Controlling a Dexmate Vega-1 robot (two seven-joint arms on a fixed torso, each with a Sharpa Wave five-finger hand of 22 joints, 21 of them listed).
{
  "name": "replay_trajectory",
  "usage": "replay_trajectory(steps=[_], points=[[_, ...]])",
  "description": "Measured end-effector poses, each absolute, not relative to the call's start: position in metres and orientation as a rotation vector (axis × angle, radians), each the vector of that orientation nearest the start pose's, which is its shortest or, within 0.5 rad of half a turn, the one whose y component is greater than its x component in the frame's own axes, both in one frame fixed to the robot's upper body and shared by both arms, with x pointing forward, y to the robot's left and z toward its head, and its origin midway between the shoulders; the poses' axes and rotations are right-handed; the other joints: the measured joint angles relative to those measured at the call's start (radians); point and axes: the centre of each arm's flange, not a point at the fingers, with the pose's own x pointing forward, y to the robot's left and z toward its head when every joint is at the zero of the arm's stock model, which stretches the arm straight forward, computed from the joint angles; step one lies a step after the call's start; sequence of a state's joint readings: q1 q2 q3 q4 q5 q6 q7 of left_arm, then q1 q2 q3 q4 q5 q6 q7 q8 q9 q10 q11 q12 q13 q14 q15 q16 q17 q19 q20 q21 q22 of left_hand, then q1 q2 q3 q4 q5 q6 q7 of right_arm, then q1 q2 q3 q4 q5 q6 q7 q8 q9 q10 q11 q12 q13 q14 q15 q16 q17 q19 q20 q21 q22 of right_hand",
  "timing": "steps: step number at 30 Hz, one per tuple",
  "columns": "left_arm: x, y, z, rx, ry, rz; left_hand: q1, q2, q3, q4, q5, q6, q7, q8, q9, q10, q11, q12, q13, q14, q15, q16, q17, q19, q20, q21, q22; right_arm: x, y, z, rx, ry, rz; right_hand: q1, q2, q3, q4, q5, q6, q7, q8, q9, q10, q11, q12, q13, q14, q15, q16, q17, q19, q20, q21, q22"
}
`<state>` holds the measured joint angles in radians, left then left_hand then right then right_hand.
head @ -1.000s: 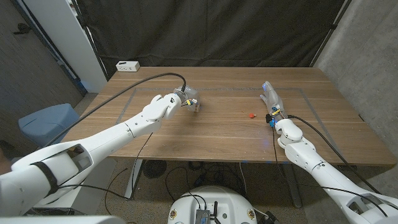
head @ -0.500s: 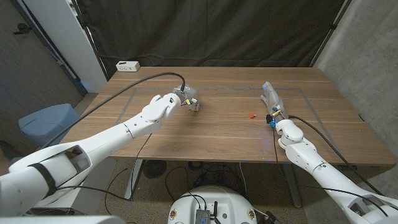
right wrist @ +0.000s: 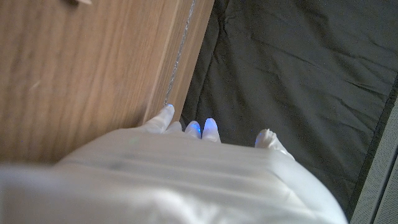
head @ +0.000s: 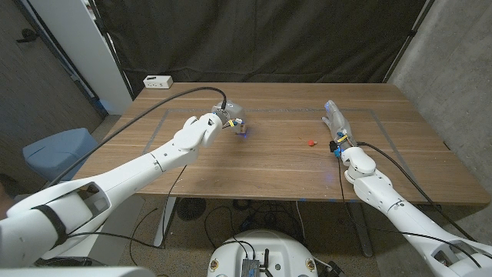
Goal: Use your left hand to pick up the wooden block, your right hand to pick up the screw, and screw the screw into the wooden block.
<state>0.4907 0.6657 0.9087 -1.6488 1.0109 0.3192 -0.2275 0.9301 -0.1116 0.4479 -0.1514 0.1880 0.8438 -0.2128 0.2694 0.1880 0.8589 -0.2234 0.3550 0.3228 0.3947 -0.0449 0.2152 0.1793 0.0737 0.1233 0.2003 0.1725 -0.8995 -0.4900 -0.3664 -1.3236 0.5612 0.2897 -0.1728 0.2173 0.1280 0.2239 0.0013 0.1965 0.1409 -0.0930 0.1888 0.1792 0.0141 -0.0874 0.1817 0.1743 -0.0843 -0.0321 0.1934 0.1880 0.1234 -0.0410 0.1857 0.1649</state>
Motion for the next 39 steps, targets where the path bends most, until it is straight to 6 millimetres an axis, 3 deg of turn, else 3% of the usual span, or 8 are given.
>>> replay_trajectory(steps=[19,34,39], points=[[0.620,0.140,0.062,1.729,-0.608,0.140,0.000,0.000,-0.007,-0.001,0.000,0.020,0.001,-0.001,0.001,0.016,0.005,-0.001,0.005,0.013,0.000,0.000,0.000,0.006,0.002,0.000,0.000,0.643,-0.298,-0.046,-0.007,-0.587,0.035,0.000,0.000,0.000,0.000,0.000,0.000,0.000,0.000,0.000,0.000,0.000,0.000,0.000,0.000,0.000,0.000,0.000,0.000,0.000,0.000,0.000],[0.612,0.144,0.065,1.470,-0.626,0.158,0.004,0.004,-0.012,0.002,0.000,0.029,0.000,0.001,0.001,0.020,0.002,-0.002,0.009,0.016,0.004,0.008,0.000,0.012,0.002,0.000,0.000,0.636,-0.302,-0.032,-0.091,-0.595,0.039,-0.007,-0.007,0.006,-0.005,0.000,0.007,0.007,0.000,0.000,0.009,0.002,0.000,0.000,0.004,-0.004,0.000,-0.002,0.016,0.005,0.000,0.000],[0.611,0.146,0.064,1.372,-0.629,0.149,0.004,0.004,-0.012,0.002,0.000,0.029,0.000,0.001,0.001,0.020,0.002,-0.002,0.009,0.016,0.004,0.008,0.000,0.012,0.002,0.000,0.000,0.632,-0.304,-0.027,-0.136,-0.598,0.037,0.007,-0.021,0.017,-0.025,-0.004,0.015,0.007,0.000,0.000,0.043,0.012,0.014,0.005,0.013,-0.002,0.000,-0.007,0.036,0.003,0.005,0.000]])
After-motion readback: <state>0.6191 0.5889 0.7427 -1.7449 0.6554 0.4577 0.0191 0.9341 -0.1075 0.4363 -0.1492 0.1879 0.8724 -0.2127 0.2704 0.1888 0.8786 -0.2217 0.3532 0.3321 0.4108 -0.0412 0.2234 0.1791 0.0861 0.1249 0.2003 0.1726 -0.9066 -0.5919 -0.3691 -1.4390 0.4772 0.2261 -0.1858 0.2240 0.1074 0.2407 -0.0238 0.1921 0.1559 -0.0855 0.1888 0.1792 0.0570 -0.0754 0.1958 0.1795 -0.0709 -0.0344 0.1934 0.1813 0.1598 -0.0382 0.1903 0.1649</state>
